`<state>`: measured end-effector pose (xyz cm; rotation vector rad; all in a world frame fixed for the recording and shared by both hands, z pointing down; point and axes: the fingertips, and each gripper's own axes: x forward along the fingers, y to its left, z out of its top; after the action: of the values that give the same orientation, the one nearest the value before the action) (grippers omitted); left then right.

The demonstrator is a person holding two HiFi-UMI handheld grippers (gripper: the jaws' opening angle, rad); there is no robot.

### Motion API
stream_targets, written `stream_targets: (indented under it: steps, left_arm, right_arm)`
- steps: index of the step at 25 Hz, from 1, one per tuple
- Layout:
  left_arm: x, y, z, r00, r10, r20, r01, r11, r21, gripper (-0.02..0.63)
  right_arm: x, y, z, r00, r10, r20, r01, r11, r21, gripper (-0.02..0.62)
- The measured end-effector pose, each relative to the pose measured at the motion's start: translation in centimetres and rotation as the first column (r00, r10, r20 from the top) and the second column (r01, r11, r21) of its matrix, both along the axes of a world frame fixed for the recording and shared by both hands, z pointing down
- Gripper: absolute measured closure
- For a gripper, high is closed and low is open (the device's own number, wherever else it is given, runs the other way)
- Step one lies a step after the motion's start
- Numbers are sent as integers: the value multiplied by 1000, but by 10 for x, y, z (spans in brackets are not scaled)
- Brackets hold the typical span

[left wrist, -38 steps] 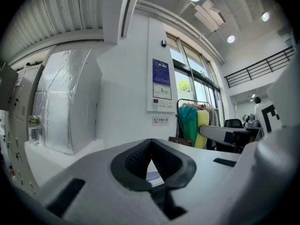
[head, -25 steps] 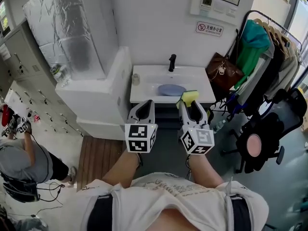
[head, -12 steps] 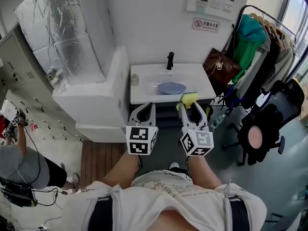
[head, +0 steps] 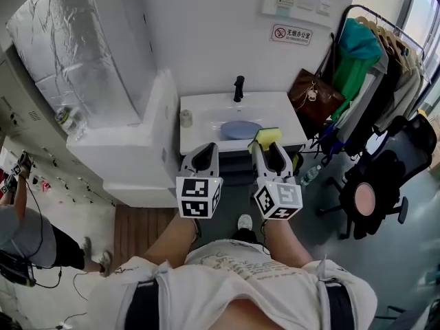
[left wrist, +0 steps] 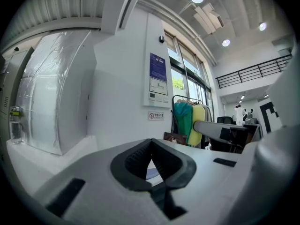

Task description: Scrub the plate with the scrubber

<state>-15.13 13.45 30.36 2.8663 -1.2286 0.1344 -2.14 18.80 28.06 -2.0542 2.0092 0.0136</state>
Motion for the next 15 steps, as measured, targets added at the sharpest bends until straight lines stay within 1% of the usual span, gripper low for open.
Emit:
stream_targets:
  steps: [4,10,15]
  left_arm:
    - [26,-25,0,1000,7,-5,-7,1000,-1,584]
    - [73,-65,-3,1000,10,-22,-10,1000,-4,584]
    - [105,-97,-2,1000,-14,-15,14,1000,-17,584]
  right_arm:
    - [20,-24,-3,1000,-7,-10,7,1000,13,413]
    - [61,-67,-6,999,-30,-15,30,999,20,413]
    - [91,-104,-4,998,-67,-10,67,998,8,413]
